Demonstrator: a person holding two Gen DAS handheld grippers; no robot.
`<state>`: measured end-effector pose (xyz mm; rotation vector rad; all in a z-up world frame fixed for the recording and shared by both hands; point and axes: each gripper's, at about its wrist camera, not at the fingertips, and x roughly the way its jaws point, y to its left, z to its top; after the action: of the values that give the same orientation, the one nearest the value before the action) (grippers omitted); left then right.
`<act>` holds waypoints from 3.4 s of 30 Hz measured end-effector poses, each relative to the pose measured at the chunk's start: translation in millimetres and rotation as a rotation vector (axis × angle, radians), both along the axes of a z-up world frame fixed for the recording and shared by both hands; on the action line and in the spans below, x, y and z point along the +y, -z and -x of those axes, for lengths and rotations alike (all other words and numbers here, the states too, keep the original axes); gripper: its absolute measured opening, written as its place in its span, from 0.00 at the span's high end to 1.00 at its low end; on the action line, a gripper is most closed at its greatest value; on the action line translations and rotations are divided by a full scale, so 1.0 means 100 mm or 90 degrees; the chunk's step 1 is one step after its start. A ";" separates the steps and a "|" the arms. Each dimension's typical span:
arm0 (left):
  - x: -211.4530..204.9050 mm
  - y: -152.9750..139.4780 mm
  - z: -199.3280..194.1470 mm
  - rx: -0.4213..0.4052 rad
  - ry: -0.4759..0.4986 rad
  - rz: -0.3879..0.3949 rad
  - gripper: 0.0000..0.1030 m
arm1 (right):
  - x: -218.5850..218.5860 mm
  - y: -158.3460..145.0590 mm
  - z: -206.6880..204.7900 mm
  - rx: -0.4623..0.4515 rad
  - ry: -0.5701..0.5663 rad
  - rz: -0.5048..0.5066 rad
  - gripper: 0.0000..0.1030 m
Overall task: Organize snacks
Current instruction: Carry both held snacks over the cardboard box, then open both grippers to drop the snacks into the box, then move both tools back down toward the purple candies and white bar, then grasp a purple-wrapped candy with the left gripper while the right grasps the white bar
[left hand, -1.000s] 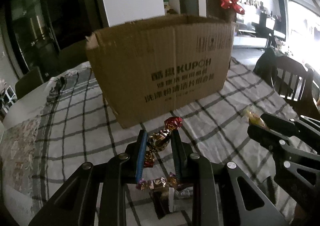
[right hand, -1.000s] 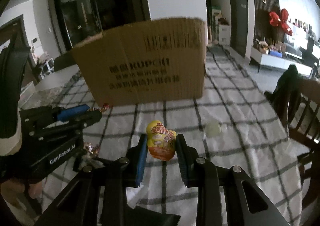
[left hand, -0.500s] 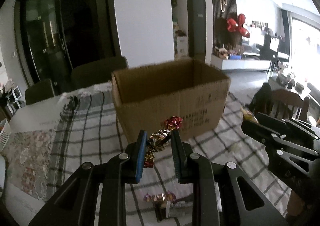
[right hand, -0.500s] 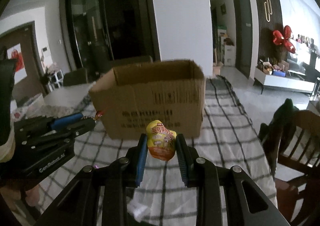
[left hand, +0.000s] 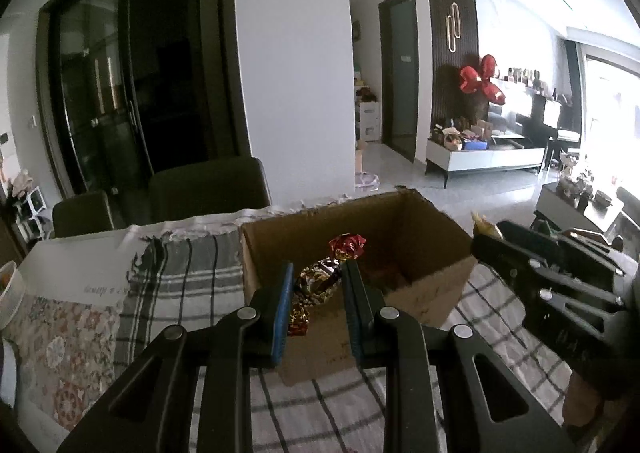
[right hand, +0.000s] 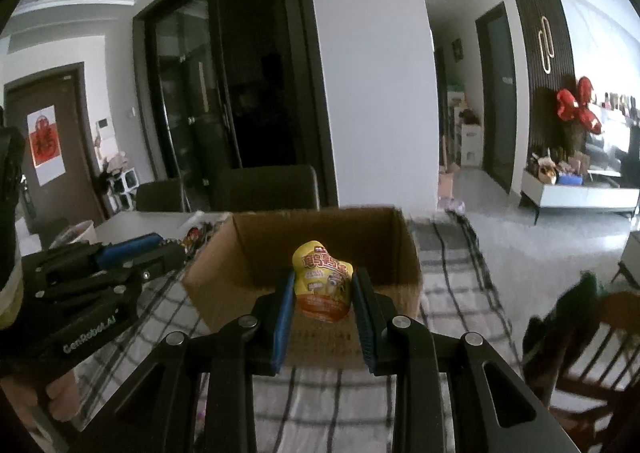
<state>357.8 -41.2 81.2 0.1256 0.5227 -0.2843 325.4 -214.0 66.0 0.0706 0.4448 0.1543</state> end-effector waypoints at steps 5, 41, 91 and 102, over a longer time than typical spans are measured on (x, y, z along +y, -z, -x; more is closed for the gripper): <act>-0.02 -0.02 -0.26 0.010 -0.003 0.002 0.76 | 0.00 -0.11 -0.26 -0.023 -0.007 0.014 0.71; 0.15 0.19 0.50 -0.003 -0.028 -0.023 0.40 | 0.03 0.12 0.25 -0.007 0.020 0.026 0.37; 0.45 1.76 0.58 0.211 0.005 0.041 0.50 | 0.90 1.55 0.69 0.214 -0.234 0.155 0.60; 0.39 1.83 0.53 0.232 0.011 0.065 0.65 | 0.96 1.66 0.68 0.215 -0.262 0.163 0.61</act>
<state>304.9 -2.0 -102.2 -0.0229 0.8669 -0.3532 257.8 -118.5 -99.6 -0.2517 0.8112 0.4925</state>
